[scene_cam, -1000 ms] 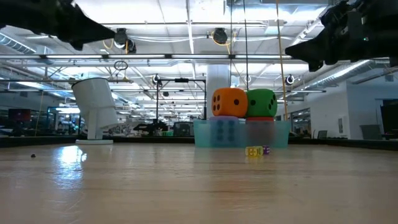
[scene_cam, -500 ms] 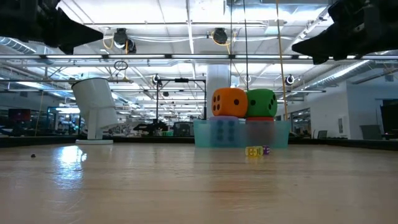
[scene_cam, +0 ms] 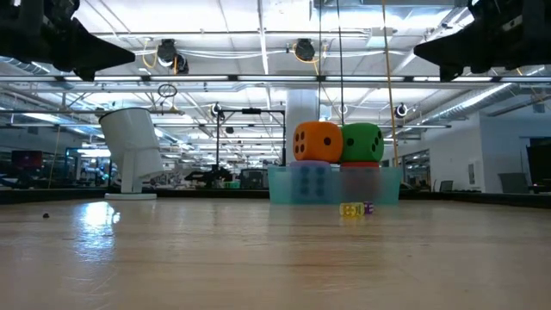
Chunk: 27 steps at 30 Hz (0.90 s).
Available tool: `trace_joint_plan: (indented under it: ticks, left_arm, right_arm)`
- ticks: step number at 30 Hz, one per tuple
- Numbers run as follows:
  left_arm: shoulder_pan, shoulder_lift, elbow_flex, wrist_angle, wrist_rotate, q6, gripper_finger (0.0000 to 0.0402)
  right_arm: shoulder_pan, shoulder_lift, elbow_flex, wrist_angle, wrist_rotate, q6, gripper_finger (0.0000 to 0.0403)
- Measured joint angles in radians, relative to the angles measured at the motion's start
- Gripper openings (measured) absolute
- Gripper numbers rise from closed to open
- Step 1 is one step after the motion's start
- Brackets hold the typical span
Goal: Pick & Place Dice
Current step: Put the small violet die into the bin
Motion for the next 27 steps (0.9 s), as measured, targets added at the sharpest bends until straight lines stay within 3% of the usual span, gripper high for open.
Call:
trace_joint_plan:
  ticks: [6,11,19,27]
  left_arm:
    - [0.0,0.002,0.0,-0.001,-0.037,-0.031,0.0017]
    - [0.0,0.003,0.0,0.001,-0.056,-0.038,0.0018]
    - [0.0,0.003,0.0,0.019,-0.056,-0.034,0.0019]
    - [0.0,0.003,0.0,0.046,-0.056,-0.042,0.0019]
  right_arm:
    - [0.0,-0.107,0.0,-0.136,0.077,0.024,0.0]
    - [0.0,-0.057,0.0,-0.158,0.08,0.03,0.0]
    - [0.014,0.244,0.057,-0.074,0.079,-0.015,0.0]
    - [0.164,0.632,0.208,-0.12,0.079,-0.067,0.0001]
